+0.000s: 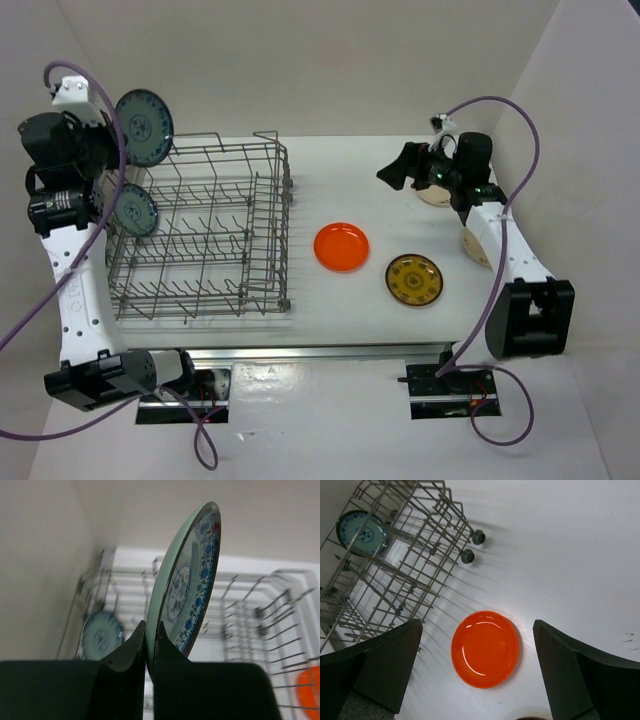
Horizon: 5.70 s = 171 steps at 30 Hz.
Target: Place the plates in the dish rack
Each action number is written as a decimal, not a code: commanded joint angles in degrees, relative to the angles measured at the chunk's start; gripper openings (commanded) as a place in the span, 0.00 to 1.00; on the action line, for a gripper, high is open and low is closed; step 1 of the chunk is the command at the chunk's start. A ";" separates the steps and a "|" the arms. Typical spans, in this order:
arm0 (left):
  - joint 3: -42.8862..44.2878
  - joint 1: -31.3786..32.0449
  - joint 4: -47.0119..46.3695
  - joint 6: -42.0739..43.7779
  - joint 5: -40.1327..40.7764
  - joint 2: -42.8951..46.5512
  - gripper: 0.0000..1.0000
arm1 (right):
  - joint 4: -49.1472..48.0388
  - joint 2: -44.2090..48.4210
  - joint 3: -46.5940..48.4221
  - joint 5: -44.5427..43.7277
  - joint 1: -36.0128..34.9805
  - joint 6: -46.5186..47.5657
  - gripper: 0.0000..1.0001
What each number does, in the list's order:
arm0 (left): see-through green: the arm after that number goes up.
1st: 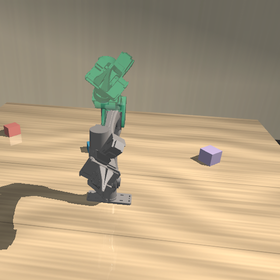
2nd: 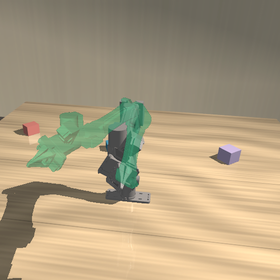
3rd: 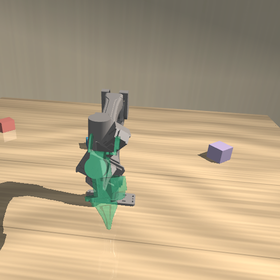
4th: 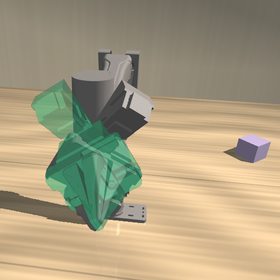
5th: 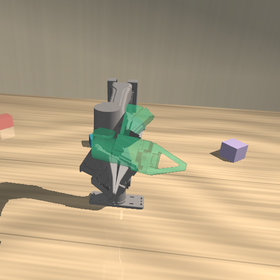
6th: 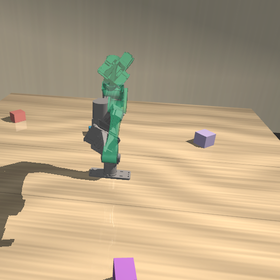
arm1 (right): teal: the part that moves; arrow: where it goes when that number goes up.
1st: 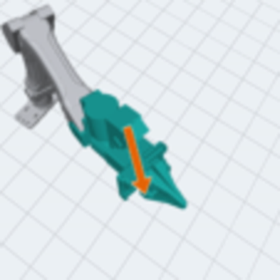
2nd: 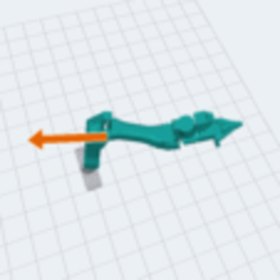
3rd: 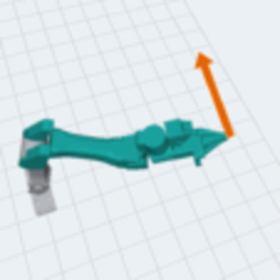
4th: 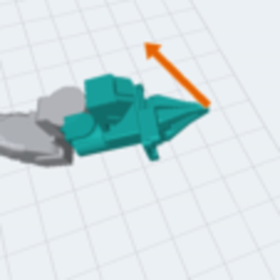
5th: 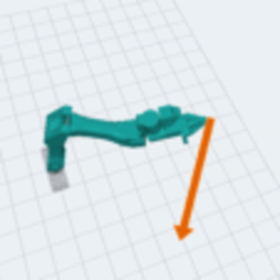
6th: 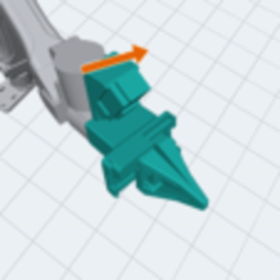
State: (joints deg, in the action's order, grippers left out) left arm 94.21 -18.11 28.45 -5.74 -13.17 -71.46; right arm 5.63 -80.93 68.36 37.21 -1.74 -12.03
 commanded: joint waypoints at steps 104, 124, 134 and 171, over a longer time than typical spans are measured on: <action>-18.90 2.20 -5.34 -3.49 -15.13 2.11 0.94 | 1.23 -32.98 -5.61 -1.52 -10.48 -1.06 0.47; -11.69 19.76 -14.11 -14.81 -34.29 -0.69 0.86 | 10.82 -11.99 16.71 -10.24 -8.72 4.12 0.00; -0.97 35.85 -12.19 -11.58 -27.00 -16.06 0.86 | 7.20 -6.09 19.27 -1.00 -10.48 4.12 0.00; 4.31 39.03 -2.97 -4.55 -18.74 -23.19 0.50 | 4.39 4.01 14.70 4.10 -13.29 5.79 0.00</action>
State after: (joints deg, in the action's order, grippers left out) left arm 96.03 21.19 23.99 -11.88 -29.06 -92.71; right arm 15.11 -80.42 82.96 37.12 -14.50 -6.24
